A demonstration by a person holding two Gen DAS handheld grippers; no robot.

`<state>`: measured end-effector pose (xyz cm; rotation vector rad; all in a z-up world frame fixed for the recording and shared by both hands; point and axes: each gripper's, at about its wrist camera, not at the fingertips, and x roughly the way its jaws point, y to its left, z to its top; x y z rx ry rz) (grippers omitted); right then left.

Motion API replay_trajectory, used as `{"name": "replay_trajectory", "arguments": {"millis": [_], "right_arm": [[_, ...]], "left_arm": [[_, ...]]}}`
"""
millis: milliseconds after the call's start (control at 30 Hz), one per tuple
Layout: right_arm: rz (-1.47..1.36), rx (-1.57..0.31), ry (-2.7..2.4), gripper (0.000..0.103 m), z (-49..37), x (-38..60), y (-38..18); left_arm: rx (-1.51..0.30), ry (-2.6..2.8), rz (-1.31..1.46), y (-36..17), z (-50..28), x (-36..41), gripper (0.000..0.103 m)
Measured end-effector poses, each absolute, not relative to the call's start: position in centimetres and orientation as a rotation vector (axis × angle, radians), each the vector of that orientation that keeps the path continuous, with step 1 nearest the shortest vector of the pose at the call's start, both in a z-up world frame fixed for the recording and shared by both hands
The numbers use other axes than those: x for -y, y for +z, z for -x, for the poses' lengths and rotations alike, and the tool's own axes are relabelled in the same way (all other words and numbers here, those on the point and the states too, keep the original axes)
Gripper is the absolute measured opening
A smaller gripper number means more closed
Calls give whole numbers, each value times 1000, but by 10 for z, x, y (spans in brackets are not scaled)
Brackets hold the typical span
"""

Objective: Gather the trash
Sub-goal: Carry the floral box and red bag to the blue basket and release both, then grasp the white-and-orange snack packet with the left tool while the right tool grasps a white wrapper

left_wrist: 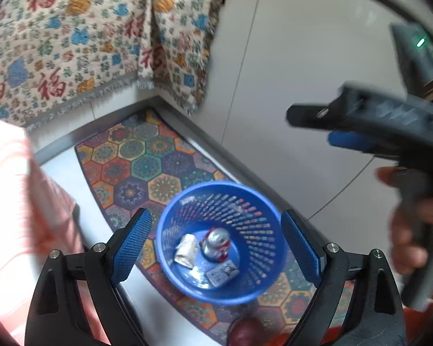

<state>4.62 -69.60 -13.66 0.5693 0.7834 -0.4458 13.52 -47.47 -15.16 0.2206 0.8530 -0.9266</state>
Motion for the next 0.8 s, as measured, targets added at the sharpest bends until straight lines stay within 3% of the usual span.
{"name": "replay_trajectory", "arguments": {"millis": [267, 533, 800], "right_arm": [[-365, -692, -410, 90, -55, 638, -96], [-165, -679, -186, 90, -86, 503, -77], [47, -842, 130, 90, -139, 347, -111]], "left_arm": [[-778, -845, -221, -102, -110, 364, 99], [-872, -494, -268, -133, -130, 217, 99], [-924, -230, -188, -153, -160, 102, 100]]}}
